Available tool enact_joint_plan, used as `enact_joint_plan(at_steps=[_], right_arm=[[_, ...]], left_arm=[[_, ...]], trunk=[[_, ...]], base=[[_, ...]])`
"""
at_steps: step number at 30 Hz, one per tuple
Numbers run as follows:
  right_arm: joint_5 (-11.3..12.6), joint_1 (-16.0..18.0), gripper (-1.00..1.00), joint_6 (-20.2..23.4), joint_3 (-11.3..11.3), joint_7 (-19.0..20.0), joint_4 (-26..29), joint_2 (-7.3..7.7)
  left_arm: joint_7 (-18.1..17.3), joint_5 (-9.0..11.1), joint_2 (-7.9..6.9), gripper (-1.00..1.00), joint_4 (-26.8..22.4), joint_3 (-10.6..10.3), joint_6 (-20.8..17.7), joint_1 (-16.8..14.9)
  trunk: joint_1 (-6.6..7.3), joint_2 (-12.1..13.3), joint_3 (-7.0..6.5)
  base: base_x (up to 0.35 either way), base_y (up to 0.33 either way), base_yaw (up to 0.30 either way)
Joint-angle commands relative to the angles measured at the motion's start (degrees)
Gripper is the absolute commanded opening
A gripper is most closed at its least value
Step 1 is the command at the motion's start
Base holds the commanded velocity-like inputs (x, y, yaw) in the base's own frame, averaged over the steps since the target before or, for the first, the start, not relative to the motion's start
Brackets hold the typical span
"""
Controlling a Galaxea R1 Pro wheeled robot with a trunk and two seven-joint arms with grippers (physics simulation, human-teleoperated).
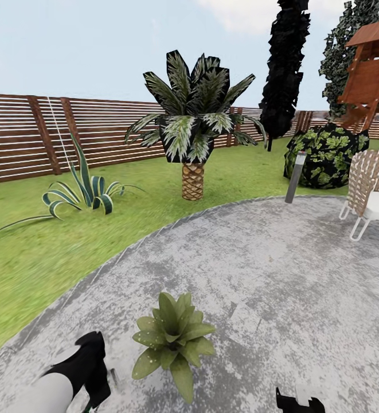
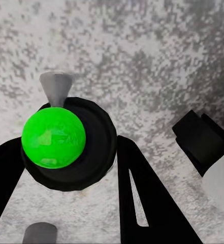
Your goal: Pick up the pesticide atomizer in the garden and spray insectifuge to fully cover both potted plants in the garden.
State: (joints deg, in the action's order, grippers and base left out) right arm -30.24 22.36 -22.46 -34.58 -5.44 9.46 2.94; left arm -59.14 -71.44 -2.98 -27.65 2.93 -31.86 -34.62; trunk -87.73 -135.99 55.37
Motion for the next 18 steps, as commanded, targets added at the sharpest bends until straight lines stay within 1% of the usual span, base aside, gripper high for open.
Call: enact_joint_plan(at_steps=[1, 2, 4, 5, 6, 7, 10, 11, 13, 14, 15, 16, 18], right_arm=[[-0.61, 0.06, 1.00, -0.22, -0.31, -0.27, -0.11, -0.02], [-0.61, 0.06, 1.00, -0.22, -0.31, -0.27, -0.13, -0.01], [-0.61, 0.06, 1.00, -0.22, -0.31, -0.27, -0.13, -0.03], [-0.61, 0.06, 1.00, -0.22, -0.31, -0.27, -0.14, -0.03], [-0.61, 0.06, 1.00, -0.22, -0.31, -0.27, -0.12, -0.04], [-0.61, 0.06, 1.00, -0.22, -0.31, -0.27, -0.13, -0.04], [-0.61, 0.06, 1.00, -0.22, -0.31, -0.27, -0.14, -0.04], [-0.61, 0.06, 1.00, -0.22, -0.31, -0.27, -0.15, -0.04], [-0.61, 0.06, 1.00, -0.22, -0.31, -0.27, -0.15, -0.04], [-0.61, 0.06, 1.00, -0.22, -0.31, -0.27, -0.15, -0.04], [-0.61, 0.06, 1.00, -0.22, -0.31, -0.26, -0.15, -0.04], [-0.61, 0.06, 1.00, -0.22, -0.31, -0.27, -0.13, -0.04], [-0.59, 0.06, 1.00, -0.22, -0.31, -0.26, -0.08, -0.04]], left_arm=[[-0.21, -0.28, 0.41, -1.00, -0.33, 0.23, -0.66, -0.03], [-0.01, -0.28, 1.26, -1.00, -0.47, 0.18, -0.76, -0.12], [0.12, -0.31, 2.40, -1.00, -0.47, 0.13, -0.81, -0.12], [0.24, -0.38, 2.74, -1.00, -0.36, 0.04, -0.82, -0.12], [1.42, -0.42, 3.16, -1.00, 0.00, -0.02, -0.83, -0.10], [2.04, -0.35, 2.86, -1.00, 0.26, 0.02, -0.83, -0.04], [2.70, -0.23, 0.91, -1.00, 0.50, 0.58, -0.77, 0.97], [3.43, -0.20, 0.22, -1.00, 0.55, 2.01, -0.69, 1.51], [4.28, -0.20, 0.54, -1.00, 0.53, 2.95, -0.63, 1.62], [5.71, 0.06, 0.81, -1.00, 0.48, 4.16, -0.70, 1.64], [6.79, 1.29, 0.92, -1.00, 0.03, 6.05, -0.63, 1.65], [7.78, 2.51, 0.82, -1.00, -0.20, 7.42, -0.53, 1.65], [9.87, 3.44, 0.49, -1.00, 0.34, 8.06, -0.40, 1.70]], trunk=[[0.01, -0.02, 0.05], [0.01, -0.02, 0.05], [0.01, -0.02, 0.05], [0.01, -0.02, 0.05], [0.01, -0.02, 0.05], [0.01, -0.02, 0.05], [0.01, -0.02, 0.05], [0.01, -0.02, 0.05], [0.01, -0.02, 0.05], [0.01, -0.02, 0.05], [0.01, -0.02, 0.05], [0.01, -0.02, 0.05], [0.01, -0.02, 0.05]], base=[[0.000, 0.000, 0.000], [0.000, 0.000, 0.000], [0.000, 0.000, 0.000], [0.000, 0.000, 0.000], [0.000, 0.000, 0.000], [0.000, 0.000, 0.000], [0.000, 0.000, 0.000], [0.000, 0.000, 0.000], [0.000, 0.000, 0.000], [0.000, 0.000, 0.000], [0.000, 0.000, 0.000], [0.000, 0.000, 0.000], [0.000, 0.000, 0.000]])
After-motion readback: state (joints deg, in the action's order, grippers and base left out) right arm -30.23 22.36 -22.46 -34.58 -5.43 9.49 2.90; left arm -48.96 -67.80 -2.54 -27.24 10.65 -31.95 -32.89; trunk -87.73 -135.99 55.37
